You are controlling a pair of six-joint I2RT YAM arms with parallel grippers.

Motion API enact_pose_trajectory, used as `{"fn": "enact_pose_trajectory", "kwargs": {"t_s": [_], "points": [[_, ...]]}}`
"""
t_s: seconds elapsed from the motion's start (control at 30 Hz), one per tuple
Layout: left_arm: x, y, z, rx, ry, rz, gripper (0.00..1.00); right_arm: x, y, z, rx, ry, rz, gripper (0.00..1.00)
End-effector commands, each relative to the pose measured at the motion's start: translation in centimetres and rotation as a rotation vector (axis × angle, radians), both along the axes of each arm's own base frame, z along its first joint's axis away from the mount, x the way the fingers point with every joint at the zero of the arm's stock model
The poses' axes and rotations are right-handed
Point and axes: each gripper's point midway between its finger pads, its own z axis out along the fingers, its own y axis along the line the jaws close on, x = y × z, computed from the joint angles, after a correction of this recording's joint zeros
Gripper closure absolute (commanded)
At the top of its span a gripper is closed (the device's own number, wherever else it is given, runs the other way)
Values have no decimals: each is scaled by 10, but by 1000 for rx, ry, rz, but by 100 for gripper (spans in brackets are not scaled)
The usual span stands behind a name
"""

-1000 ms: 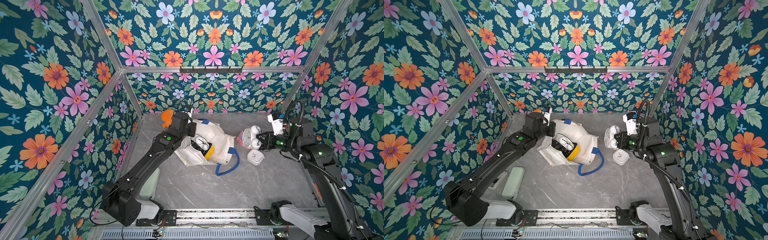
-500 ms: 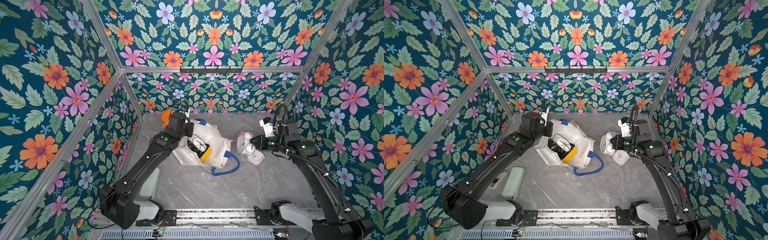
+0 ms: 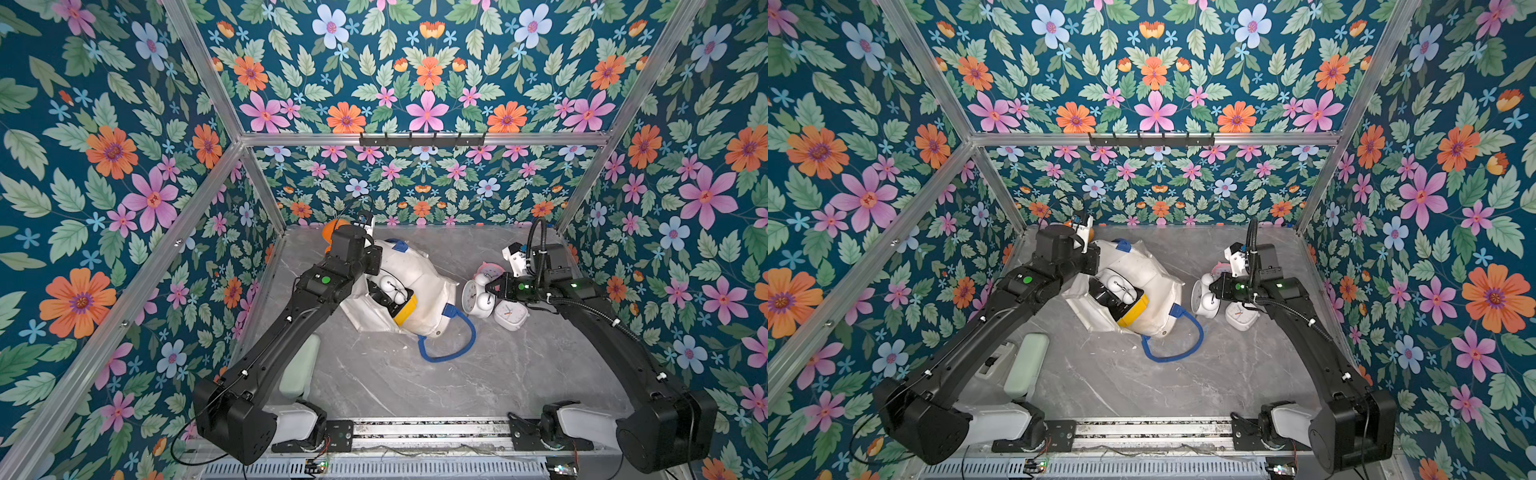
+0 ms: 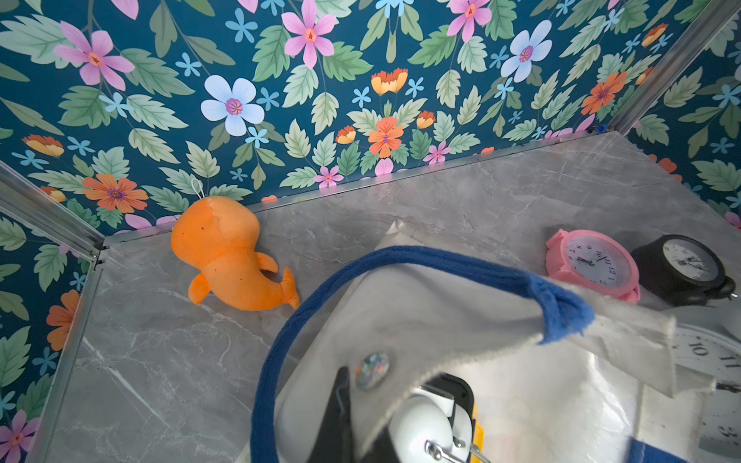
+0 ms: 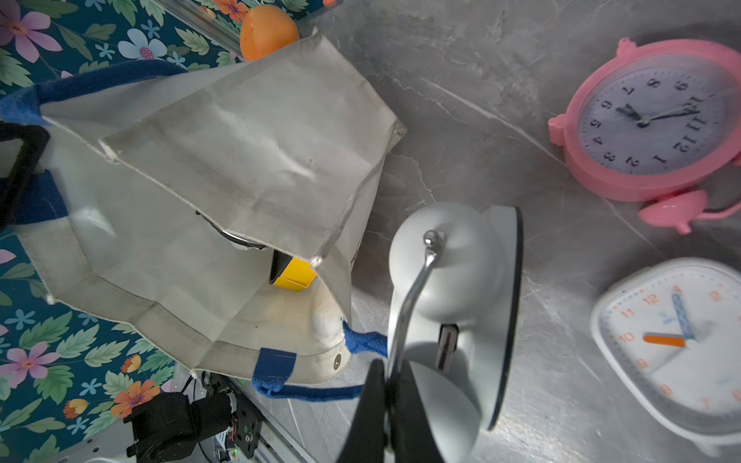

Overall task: Take the alarm clock out of the canvas bag
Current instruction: Place the alarm at the center of the board.

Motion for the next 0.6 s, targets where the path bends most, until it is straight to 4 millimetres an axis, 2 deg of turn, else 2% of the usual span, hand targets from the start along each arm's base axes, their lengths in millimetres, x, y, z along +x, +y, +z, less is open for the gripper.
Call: {"fn": "enact_pose_trajectory", "kwargs": {"t_s": [0.0, 0.2, 0.57], "points": [[6, 3, 28, -31, -100, 16, 100, 15, 17, 16, 73, -76, 36, 100], [7, 4, 27, -33, -97, 16, 100, 22, 32, -1, 96, -33, 58, 100], [8, 0, 26, -48, -92, 2, 100, 28, 32, -30, 77, 28, 42, 100]]}}
